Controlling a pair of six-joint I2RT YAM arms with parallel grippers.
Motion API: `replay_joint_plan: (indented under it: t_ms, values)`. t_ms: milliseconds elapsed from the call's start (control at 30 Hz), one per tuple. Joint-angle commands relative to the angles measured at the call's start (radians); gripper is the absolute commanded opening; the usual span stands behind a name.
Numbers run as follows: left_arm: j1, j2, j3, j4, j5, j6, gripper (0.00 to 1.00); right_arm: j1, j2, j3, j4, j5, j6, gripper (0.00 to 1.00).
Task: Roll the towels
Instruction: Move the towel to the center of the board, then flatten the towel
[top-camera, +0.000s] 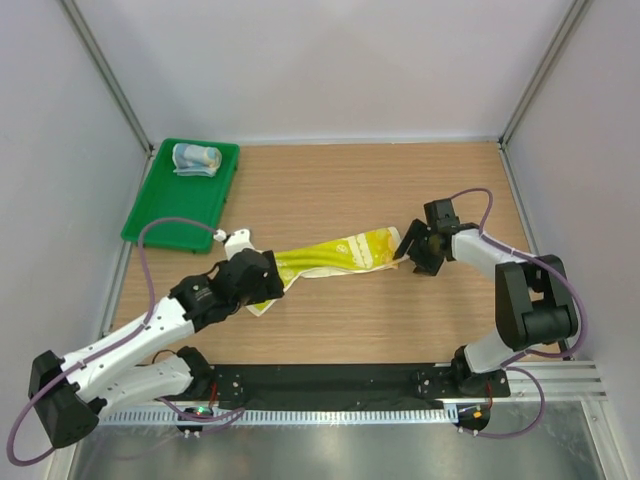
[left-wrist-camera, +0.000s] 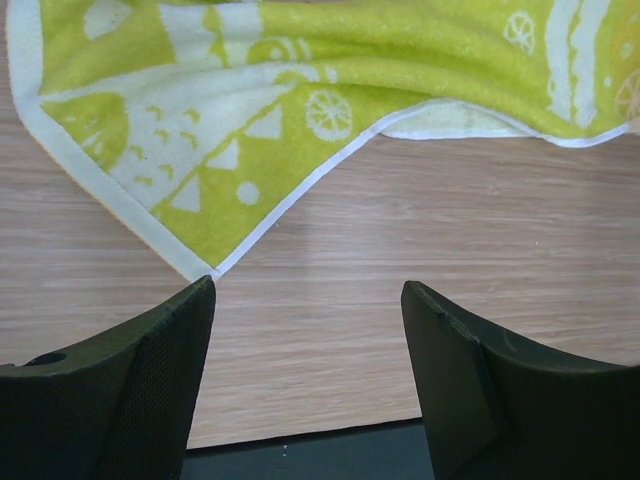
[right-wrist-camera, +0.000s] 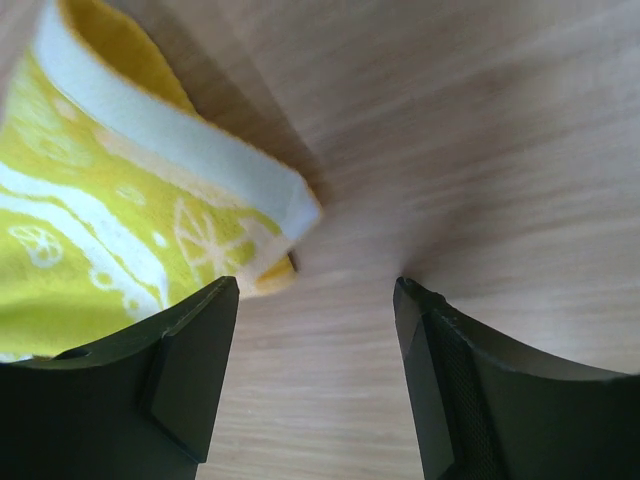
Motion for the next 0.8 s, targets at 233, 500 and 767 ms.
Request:
replay_joint_plan:
  t_ms: [233,500,767]
  values:
    - [0.131,-0.126,-0.097,-0.041,0.054,-0.081,0.76,-0.051,0.127,0.087,0.124,-0.025,-0.043,0.58]
    - [0.161,-0.134,-0.125,-0.067,0.011,-0.109,0.74,-0.051,0.129,0.044,0.161,-0.066,-0.044,0.13]
    - [0.241,-0.096,-0.191,-0.012,0.069,-0.156,0.89,-0.074,-0.011,0.018,0.109,-0.086,-0.060,0.01]
